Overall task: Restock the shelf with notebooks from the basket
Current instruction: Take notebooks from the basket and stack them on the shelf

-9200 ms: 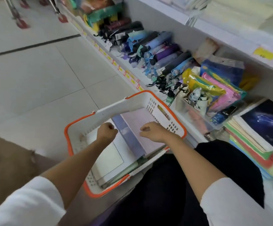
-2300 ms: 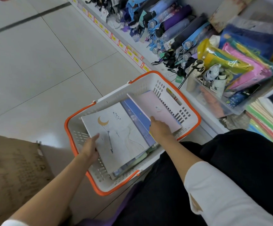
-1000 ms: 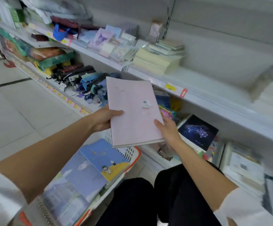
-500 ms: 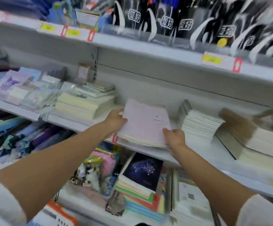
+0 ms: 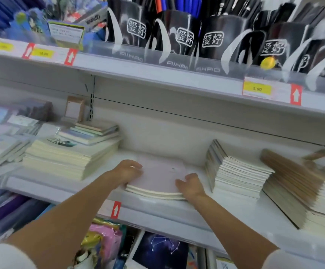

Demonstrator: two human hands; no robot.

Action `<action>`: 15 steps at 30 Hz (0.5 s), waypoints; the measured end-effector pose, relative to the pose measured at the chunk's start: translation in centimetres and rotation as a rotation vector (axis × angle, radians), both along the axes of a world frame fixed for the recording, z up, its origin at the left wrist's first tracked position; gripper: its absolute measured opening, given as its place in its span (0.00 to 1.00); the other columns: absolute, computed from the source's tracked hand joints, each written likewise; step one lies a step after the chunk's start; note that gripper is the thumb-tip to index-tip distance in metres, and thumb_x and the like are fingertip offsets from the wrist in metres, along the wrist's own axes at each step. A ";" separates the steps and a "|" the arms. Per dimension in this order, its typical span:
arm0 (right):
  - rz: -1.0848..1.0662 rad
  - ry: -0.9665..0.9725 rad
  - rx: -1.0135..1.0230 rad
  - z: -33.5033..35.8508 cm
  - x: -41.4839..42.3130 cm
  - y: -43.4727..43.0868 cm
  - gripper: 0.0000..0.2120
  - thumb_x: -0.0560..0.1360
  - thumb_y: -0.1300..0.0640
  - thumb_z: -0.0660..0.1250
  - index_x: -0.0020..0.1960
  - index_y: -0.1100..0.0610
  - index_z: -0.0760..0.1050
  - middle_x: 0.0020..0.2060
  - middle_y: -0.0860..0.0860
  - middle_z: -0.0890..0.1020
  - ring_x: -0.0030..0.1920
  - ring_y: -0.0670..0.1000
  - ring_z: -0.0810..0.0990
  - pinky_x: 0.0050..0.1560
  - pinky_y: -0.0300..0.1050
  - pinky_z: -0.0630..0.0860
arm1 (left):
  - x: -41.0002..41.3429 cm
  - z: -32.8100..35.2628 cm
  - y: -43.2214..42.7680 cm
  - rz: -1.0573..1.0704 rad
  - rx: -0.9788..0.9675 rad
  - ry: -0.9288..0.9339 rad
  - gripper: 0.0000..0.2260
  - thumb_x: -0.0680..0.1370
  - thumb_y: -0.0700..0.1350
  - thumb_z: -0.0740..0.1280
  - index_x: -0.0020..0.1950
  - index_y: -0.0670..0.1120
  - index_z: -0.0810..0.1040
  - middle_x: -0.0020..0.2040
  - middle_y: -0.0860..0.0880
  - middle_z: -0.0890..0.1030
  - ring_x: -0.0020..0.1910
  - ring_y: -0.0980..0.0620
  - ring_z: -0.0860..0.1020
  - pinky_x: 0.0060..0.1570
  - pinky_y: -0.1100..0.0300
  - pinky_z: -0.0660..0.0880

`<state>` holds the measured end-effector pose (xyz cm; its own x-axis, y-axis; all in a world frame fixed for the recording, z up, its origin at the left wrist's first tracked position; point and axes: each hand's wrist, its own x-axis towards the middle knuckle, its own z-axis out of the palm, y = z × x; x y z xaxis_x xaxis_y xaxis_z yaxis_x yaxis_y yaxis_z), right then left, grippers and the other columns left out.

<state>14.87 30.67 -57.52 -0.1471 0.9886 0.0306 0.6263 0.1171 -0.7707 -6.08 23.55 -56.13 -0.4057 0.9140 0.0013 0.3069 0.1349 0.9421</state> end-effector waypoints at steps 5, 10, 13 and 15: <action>0.241 -0.476 0.078 0.7 2.8 -0.1 0.47 0.63 0.22 0.61 0.69 0.54 0.62 0.63 0.54 0.70 0.64 0.56 0.69 0.61 0.49 0.70 | -0.8 1.1 -1.6 -0.323 -0.282 0.430 0.36 0.70 0.53 0.76 0.74 0.49 0.65 0.71 0.49 0.67 0.69 0.50 0.69 0.67 0.58 0.69; 0.464 -0.516 0.142 1.0 5.4 0.2 0.49 0.61 0.26 0.68 0.74 0.48 0.61 0.67 0.50 0.70 0.67 0.51 0.67 0.68 0.50 0.67 | -1.5 0.3 -1.7 -0.345 -0.199 0.517 0.31 0.68 0.46 0.79 0.69 0.49 0.73 0.69 0.51 0.70 0.69 0.52 0.68 0.67 0.63 0.66; 0.430 -0.530 0.207 0.7 4.8 0.5 0.46 0.65 0.27 0.66 0.76 0.50 0.62 0.67 0.51 0.72 0.67 0.54 0.69 0.69 0.52 0.67 | -1.8 -0.7 -1.2 -0.240 -0.073 0.520 0.25 0.66 0.45 0.80 0.62 0.46 0.80 0.60 0.49 0.78 0.59 0.52 0.76 0.58 0.65 0.71; 0.407 -0.592 0.230 0.5 4.3 0.5 0.45 0.67 0.26 0.62 0.76 0.51 0.61 0.66 0.52 0.73 0.67 0.55 0.68 0.68 0.54 0.67 | -2.0 -1.1 -0.7 -0.153 -0.015 0.540 0.20 0.64 0.45 0.81 0.54 0.46 0.83 0.51 0.49 0.81 0.50 0.51 0.79 0.51 0.64 0.74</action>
